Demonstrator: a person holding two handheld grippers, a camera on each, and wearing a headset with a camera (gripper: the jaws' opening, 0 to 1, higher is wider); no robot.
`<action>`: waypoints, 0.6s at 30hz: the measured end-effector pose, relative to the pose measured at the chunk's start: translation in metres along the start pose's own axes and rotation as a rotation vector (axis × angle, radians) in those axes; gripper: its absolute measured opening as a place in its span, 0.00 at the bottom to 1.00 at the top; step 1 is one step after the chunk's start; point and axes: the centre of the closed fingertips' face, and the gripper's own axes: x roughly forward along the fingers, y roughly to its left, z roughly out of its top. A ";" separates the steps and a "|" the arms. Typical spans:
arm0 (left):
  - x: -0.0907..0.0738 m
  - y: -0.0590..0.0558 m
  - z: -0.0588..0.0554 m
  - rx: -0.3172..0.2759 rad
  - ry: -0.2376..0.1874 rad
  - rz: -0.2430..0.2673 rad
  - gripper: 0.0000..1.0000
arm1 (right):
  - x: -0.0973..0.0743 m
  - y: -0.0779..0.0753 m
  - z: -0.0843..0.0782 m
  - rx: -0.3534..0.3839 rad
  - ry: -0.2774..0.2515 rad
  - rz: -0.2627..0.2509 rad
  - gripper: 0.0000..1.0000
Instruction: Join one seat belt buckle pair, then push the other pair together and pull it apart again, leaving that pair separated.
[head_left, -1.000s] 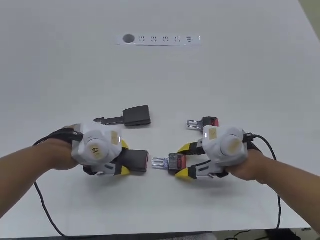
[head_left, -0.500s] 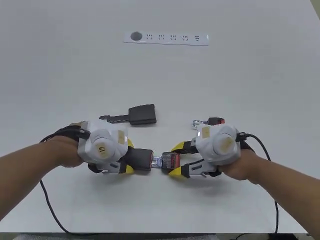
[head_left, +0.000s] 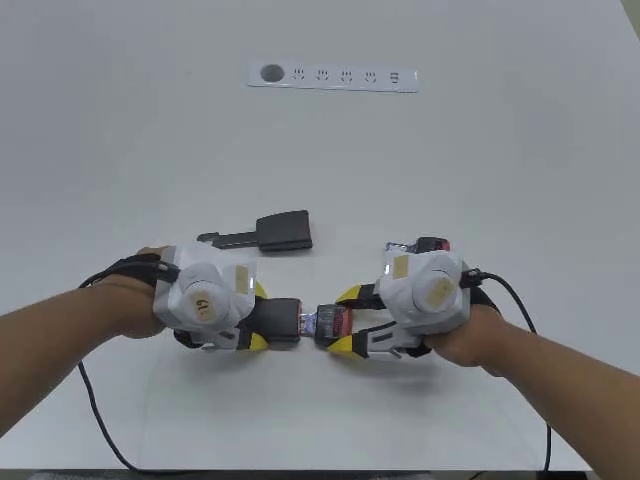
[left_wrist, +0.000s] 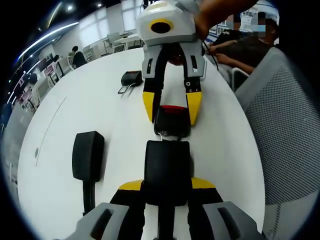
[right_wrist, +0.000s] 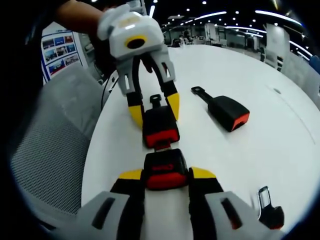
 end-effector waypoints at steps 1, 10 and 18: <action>0.000 0.000 0.000 0.002 -0.001 -0.001 0.33 | 0.002 0.001 0.002 0.003 -0.001 0.002 0.33; 0.001 0.000 0.000 0.014 0.014 -0.006 0.33 | 0.010 0.000 0.004 0.002 0.011 -0.006 0.33; 0.000 -0.001 0.000 0.014 -0.008 -0.009 0.34 | 0.009 -0.001 0.007 -0.003 0.006 -0.003 0.33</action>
